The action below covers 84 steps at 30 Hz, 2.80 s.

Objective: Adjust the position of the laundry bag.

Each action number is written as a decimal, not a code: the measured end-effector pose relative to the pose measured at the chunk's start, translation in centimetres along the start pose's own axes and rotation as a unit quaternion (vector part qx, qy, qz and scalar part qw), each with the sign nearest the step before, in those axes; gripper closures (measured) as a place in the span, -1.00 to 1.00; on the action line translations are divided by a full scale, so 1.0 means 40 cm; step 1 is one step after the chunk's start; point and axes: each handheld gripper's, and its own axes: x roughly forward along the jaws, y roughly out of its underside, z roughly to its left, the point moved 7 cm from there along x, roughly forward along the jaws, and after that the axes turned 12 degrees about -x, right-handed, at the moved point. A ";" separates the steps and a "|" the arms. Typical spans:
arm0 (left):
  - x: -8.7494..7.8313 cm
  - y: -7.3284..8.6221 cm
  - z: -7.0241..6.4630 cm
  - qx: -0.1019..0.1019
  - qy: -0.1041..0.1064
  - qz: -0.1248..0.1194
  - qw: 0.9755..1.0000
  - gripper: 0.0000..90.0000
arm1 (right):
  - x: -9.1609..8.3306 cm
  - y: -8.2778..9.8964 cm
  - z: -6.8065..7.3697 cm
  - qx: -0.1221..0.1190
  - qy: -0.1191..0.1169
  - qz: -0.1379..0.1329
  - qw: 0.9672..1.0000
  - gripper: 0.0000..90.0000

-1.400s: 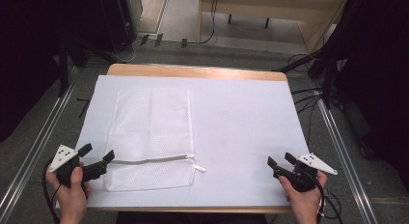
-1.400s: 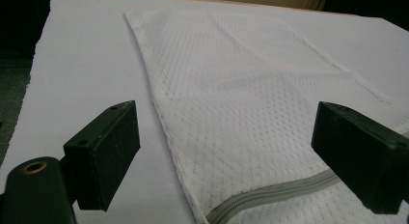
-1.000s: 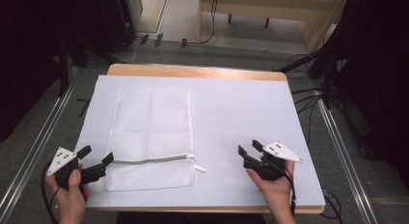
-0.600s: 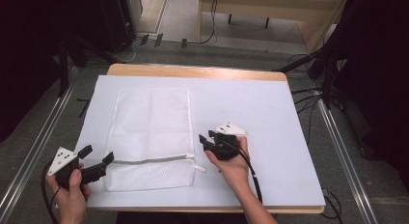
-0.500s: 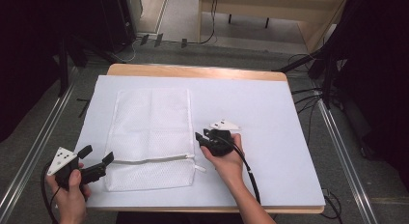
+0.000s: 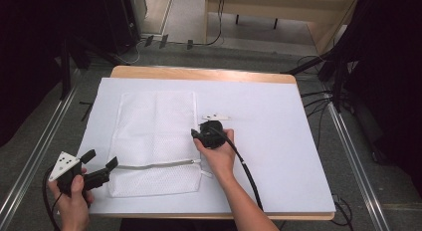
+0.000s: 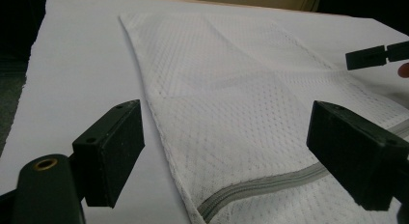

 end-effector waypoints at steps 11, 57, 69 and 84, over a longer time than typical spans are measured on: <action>0.004 0.003 -0.008 0.008 0.005 0.005 1.000 -0.71 | 0.032 0.021 0.047 -0.050 0.040 0.011 0.998 0.86; 0.007 0.009 -0.007 0.012 -0.002 0.013 1.000 -0.70 | -0.005 0.034 0.006 -0.045 0.051 -0.002 0.998 1.00; 0.009 0.017 -0.026 0.021 0.002 0.019 1.000 -0.70 | -0.101 0.068 -0.107 -0.051 0.072 -0.009 0.996 1.00; 0.016 0.038 -0.089 0.033 0.028 0.033 0.998 -0.70 | -0.153 0.091 -0.290 -0.057 0.117 0.006 0.991 1.00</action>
